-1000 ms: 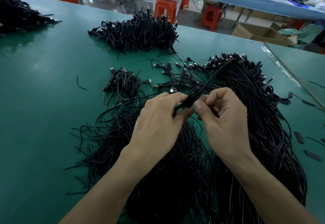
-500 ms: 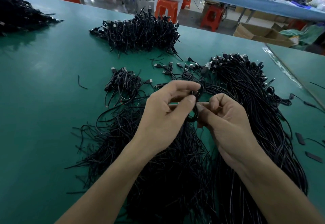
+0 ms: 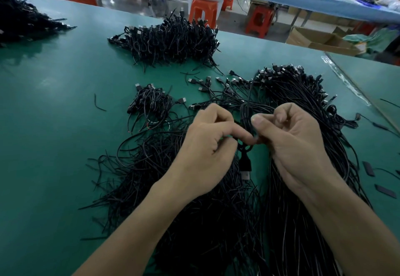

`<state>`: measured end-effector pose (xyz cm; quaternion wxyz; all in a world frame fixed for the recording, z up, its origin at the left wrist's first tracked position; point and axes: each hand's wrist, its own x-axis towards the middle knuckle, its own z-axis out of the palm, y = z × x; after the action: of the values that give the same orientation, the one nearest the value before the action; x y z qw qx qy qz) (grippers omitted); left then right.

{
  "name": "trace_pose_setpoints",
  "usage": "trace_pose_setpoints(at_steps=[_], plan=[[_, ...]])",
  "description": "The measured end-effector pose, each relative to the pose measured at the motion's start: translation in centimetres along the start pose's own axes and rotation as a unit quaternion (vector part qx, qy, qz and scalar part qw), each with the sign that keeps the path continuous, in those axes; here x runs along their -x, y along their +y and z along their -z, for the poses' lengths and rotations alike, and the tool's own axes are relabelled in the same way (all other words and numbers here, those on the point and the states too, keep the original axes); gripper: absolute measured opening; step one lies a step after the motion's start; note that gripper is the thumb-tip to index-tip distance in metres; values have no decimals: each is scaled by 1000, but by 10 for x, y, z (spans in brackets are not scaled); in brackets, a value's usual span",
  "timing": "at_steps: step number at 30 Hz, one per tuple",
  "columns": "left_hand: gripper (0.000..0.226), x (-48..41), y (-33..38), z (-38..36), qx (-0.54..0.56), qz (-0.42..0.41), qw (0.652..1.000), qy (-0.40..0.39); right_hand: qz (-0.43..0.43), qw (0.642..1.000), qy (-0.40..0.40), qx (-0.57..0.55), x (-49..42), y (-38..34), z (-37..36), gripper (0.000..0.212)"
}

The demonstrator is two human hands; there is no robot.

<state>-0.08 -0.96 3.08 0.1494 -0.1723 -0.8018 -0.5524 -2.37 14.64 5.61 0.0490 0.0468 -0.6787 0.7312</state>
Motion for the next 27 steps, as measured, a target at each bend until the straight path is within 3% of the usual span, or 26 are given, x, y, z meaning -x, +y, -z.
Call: trace_pose_setpoints(at_steps=[2, 7, 11, 13, 17, 20, 23, 27], plan=[[25, 0, -2, -5, 3, 18, 1000, -25, 23, 1000, -2, 9, 1, -1, -1, 40], [27, -1, -5, -2, 11, 88, 995, -51, 93, 993, -12, 66, 8, -5, -6, 40], [53, -12, -2, 4, 146, 210, 966, -35, 100, 987, -65, 107, 13, -2, -9, 38], [50, -9, -1, 8, 201, 178, 961, -63, 89, 985, -95, 116, 16, 0, -11, 40], [21, -6, -5, 8, 172, 96, 979, -48, 88, 975, -110, 172, 14, 2, -10, 43], [37, -4, -6, 8, 154, 76, 984, -52, 74, 980, -93, 157, 11, -1, -8, 42], [38, -3, -2, 9, 171, 56, 982, -62, 63, 987, -98, 112, 9, -4, -7, 42], [49, -3, 0, 9, 185, 18, 982, -41, 86, 986, -67, 129, 7, -4, -1, 44]])
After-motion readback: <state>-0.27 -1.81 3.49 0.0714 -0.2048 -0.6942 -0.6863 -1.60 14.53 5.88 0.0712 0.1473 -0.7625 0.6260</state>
